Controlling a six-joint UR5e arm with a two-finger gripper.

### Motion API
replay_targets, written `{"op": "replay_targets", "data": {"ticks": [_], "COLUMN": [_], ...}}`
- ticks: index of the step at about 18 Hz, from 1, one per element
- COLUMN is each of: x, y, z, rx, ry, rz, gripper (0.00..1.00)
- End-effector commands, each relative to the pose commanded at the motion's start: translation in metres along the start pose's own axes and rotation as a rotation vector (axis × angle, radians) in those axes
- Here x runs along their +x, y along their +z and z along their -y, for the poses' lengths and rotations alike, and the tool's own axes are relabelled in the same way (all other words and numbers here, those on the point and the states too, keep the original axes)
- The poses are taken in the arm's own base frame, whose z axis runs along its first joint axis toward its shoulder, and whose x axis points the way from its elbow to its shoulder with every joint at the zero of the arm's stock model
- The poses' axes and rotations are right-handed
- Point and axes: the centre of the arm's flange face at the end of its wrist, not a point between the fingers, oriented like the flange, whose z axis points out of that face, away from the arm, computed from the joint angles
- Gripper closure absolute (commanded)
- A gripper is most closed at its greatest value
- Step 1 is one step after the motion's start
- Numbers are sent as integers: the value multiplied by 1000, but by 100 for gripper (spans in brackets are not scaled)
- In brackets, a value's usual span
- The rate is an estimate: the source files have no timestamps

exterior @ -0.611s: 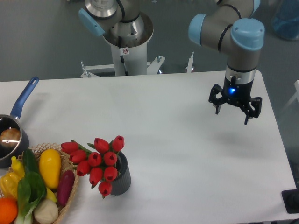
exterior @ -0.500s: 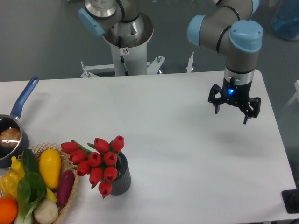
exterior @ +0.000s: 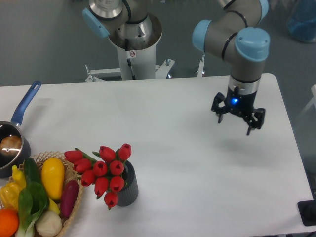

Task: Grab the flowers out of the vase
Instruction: 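Move the open gripper toward the red tulips in the black vase, then lower the gripper around the tulip stems above the vase rim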

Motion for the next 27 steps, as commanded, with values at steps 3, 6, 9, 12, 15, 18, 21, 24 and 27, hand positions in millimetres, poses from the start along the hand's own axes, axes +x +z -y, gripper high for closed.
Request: {"op": "replay_targets", "data": {"ticks": [3, 6, 9, 12, 15, 18, 21, 24, 27], "x": [14, 25, 34, 48, 62, 74, 86, 90, 91], "y": [8, 4, -3, -14, -24, -22, -20, -10, 0], "z": [15, 39, 58, 82, 106, 125, 139, 148, 152], "rx": [3, 43, 169, 286, 430, 525, 579, 602, 600], "ry": [33, 60, 66, 37, 20, 17, 23, 29, 29], "rz": [-21, -25, -51, -83, -138, -198, -242, -277, -294], "gripper": [0, 0, 0, 0, 0, 0, 0, 0, 0]}}
